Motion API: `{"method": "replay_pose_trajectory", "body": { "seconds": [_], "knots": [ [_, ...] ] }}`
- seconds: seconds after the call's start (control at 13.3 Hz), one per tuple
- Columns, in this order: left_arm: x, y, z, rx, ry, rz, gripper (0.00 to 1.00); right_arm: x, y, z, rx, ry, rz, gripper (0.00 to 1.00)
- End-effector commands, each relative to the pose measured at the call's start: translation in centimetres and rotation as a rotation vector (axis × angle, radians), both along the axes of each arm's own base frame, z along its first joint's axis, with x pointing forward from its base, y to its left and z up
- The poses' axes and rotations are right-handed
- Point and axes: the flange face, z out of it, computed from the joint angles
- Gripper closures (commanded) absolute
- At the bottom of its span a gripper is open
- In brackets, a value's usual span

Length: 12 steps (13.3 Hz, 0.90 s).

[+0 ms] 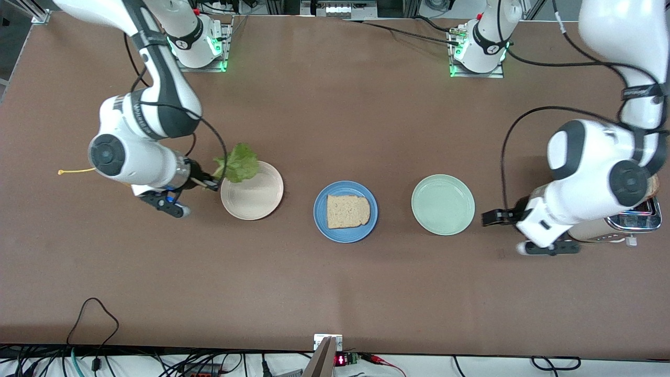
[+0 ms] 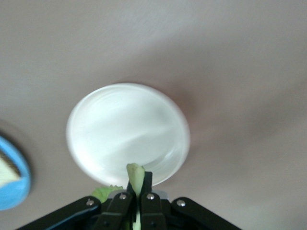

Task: Make sandwich in blue plate with both arms
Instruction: 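Place the lettuce on the bread while the left gripper returns to toaster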

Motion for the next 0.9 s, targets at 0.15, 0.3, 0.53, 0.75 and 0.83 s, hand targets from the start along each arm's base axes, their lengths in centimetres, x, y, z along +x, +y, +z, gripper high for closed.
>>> {"method": "replay_pose_trajectory", "body": {
  "seconds": [0.15,0.3,0.53,0.75,0.83],
  "knots": [
    [-0.3,1.5,8.7,0.147,-0.099,-0.075,0.0,0.6,13.1,-2.2,0.027,0.074,-0.337,0.98],
    [-1.5,1.8,11.4,0.165,-0.098,-0.069,0.0,0.2,17.3,-4.0,0.032,0.038,-0.439,0.98],
    [-2.8,3.1,13.6,0.169,-0.076,-0.048,0.0,-0.1,19.9,-5.9,0.06,-0.015,-0.542,0.98],
    [-3.7,2.7,14.8,0.138,-0.061,-0.038,0.0,0.6,20.6,-7.9,0.102,-0.039,-0.655,0.98],
    [-3.8,2.5,14.8,0.118,-0.06,-0.034,0.0,0.9,20.5,-8.6,0.121,-0.038,-0.709,0.98]
  ]
}}
